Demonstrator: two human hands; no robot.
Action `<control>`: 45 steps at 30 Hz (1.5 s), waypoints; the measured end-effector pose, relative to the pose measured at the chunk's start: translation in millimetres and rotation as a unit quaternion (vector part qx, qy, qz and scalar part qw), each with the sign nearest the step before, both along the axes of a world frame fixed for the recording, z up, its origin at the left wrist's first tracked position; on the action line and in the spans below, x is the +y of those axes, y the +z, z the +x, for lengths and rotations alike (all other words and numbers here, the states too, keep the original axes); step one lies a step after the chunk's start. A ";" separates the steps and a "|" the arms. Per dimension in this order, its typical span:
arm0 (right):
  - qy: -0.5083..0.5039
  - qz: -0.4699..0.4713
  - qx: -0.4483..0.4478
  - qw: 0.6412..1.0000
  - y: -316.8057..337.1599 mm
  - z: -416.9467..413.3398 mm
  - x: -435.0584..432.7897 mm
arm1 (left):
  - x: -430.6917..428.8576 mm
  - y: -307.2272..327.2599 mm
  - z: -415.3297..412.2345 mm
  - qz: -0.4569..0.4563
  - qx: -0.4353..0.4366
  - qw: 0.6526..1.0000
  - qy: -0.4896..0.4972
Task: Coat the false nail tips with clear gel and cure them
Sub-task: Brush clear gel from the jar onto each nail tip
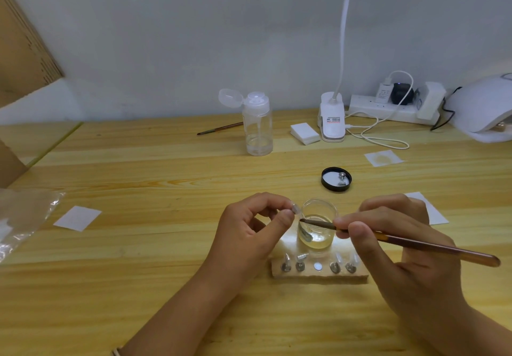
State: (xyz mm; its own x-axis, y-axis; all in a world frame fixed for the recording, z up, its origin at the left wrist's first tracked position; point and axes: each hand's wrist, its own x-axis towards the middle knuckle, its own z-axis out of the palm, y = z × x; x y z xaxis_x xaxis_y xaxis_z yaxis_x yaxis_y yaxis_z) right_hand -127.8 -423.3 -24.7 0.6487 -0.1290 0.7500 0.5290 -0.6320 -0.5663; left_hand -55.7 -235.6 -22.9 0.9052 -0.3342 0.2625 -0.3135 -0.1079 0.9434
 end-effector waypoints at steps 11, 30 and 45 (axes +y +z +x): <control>0.020 0.033 0.022 0.999 -0.5 0.0 2.3 | -2.0 -0.7 -0.1 -0.013 -0.005 1.000 -0.008; 0.027 0.037 0.037 0.998 -4.0 1.1 3.3 | -2.4 1.9 -1.1 -0.038 0.013 0.999 -0.006; 0.040 0.012 0.044 0.998 -3.3 -3.1 4.2 | -2.4 1.3 -0.4 -0.030 0.020 0.999 -0.008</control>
